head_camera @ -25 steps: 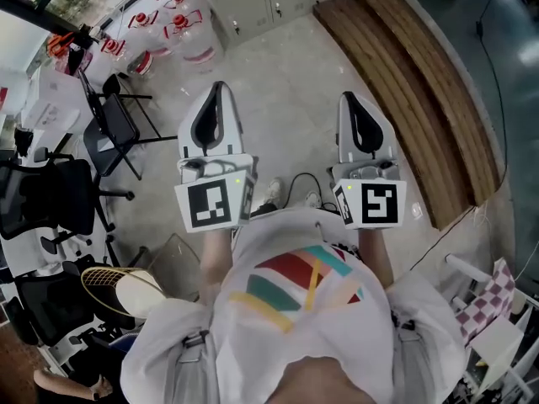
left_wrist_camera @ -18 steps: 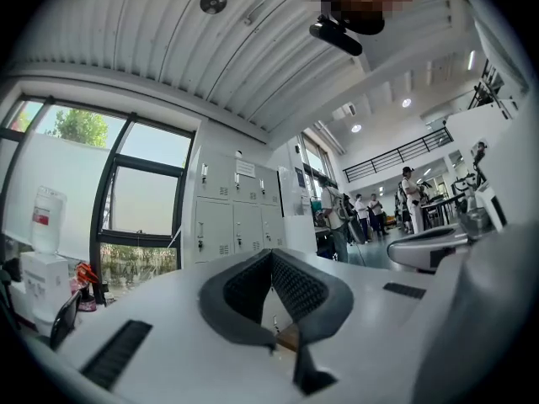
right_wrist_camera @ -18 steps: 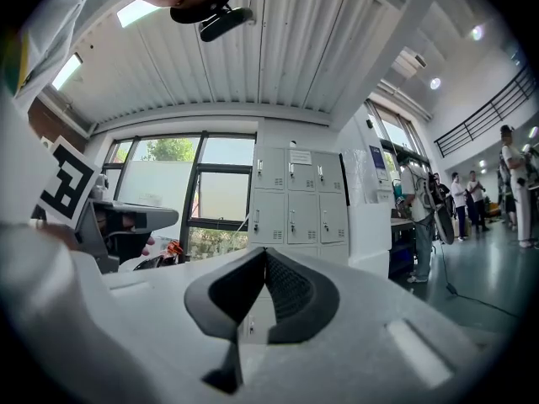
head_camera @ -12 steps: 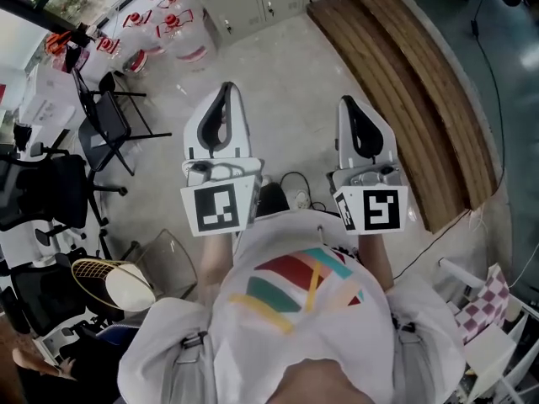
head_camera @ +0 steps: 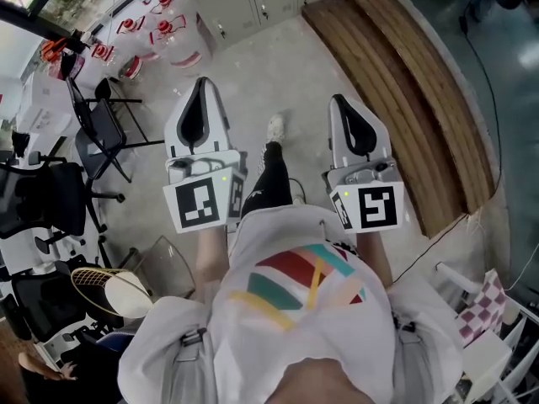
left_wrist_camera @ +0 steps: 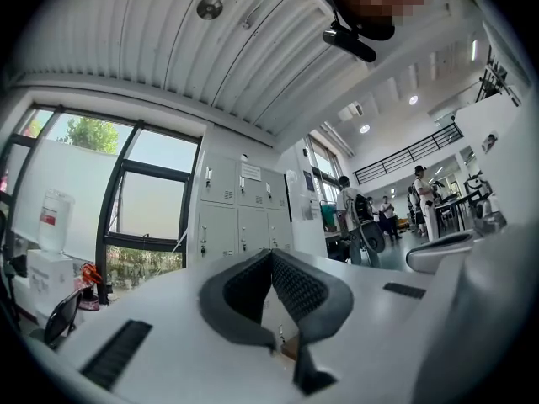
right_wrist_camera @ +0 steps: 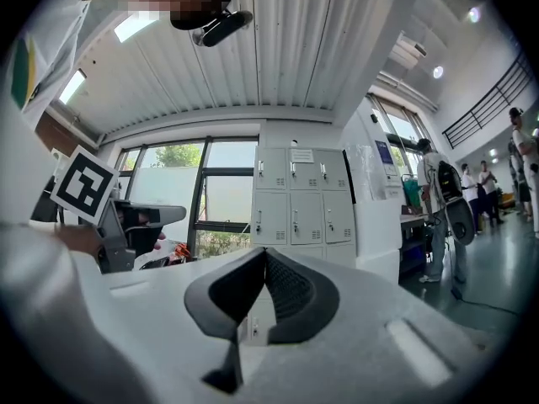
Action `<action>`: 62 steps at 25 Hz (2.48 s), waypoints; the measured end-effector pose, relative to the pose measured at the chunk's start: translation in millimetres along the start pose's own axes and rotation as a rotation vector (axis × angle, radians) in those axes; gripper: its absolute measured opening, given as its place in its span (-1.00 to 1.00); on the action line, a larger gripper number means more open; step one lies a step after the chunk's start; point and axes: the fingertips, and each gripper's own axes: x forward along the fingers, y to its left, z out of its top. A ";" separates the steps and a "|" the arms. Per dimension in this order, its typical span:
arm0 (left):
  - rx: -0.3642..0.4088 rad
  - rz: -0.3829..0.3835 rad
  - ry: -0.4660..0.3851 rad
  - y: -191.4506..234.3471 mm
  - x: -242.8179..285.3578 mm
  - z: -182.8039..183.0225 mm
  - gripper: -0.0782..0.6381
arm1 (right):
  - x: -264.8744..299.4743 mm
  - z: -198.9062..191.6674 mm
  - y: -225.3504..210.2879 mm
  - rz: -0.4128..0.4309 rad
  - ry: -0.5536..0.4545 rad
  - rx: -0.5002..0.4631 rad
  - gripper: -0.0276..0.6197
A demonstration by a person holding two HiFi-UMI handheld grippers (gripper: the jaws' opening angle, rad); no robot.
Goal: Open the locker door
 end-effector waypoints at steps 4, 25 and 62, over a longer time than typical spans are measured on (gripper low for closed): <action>-0.016 -0.008 -0.012 5.6 32.8 -9.3 -0.74 | 26.8 0.5 -16.3 -0.007 -0.018 -0.019 -0.90; -0.051 -0.036 -0.128 98.3 437.0 -25.8 -0.74 | 411.8 18.2 -178.5 -0.018 -0.089 -0.114 -0.90; -0.068 0.218 -0.061 146.3 548.7 -60.3 -0.74 | 586.2 7.8 -209.5 0.307 -0.081 -0.036 -0.90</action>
